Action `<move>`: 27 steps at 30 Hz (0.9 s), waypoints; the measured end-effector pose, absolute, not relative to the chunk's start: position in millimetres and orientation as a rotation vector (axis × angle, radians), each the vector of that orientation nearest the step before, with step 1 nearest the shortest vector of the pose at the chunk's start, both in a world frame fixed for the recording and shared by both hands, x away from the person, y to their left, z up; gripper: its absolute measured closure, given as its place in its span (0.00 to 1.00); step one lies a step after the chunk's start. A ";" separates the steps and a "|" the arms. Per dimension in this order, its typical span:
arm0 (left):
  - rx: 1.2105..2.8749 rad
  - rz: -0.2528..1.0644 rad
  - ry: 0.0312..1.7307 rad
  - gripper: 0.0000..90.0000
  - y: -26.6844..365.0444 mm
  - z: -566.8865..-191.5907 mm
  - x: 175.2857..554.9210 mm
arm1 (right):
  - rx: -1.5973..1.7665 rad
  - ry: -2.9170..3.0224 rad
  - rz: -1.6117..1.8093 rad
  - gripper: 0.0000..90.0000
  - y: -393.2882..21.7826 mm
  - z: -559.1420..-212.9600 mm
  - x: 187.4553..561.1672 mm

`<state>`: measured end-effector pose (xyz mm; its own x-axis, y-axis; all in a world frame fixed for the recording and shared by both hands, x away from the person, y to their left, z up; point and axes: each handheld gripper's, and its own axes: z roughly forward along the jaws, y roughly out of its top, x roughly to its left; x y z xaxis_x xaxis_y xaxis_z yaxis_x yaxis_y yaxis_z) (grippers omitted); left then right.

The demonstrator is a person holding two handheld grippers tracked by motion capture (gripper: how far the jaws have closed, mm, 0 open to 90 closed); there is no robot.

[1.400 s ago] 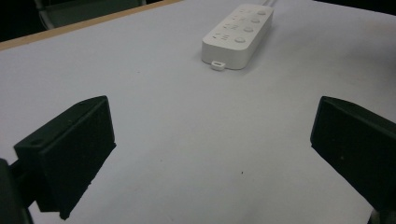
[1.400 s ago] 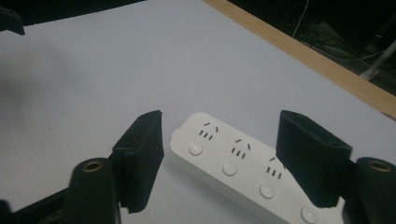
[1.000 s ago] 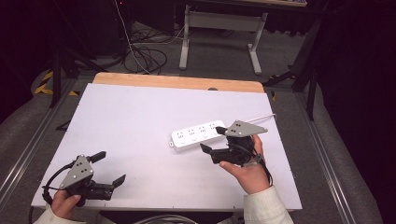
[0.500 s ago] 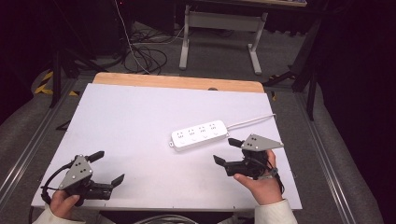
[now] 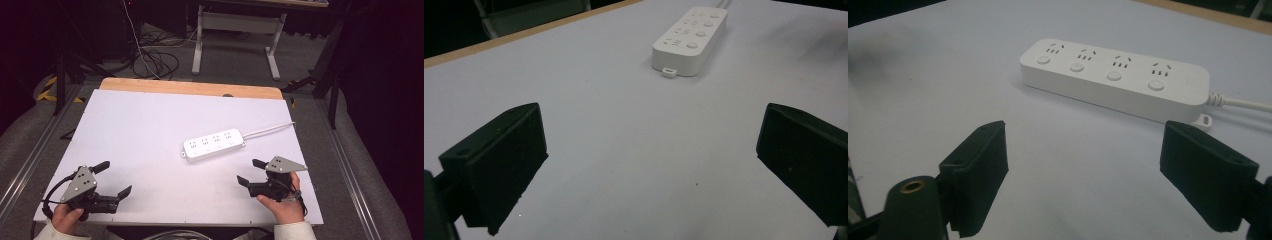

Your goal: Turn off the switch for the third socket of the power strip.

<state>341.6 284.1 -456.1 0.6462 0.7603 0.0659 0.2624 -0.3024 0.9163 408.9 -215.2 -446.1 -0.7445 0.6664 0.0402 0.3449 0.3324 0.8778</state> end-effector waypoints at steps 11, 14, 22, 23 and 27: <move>1.864 0.649 0.808 0.00 285.7 -458.3 342.6 | 0.967 2.317 1.327 0.25 -224.7 -481.3 404.0; 1.872 0.653 0.808 0.00 284.8 -461.1 343.4 | 0.984 2.337 1.322 0.25 -223.3 -482.0 406.5; 1.869 0.647 0.826 0.00 285.8 -461.3 343.7 | 1.004 2.349 1.358 0.29 -222.1 -477.5 408.1; 1.872 0.652 0.830 0.00 285.6 -461.3 343.8 | 1.010 2.348 1.359 0.29 -222.4 -477.0 408.3; 1.878 0.645 0.833 0.00 284.0 -461.8 344.7 | 0.996 2.352 1.354 0.29 -222.6 -476.6 408.3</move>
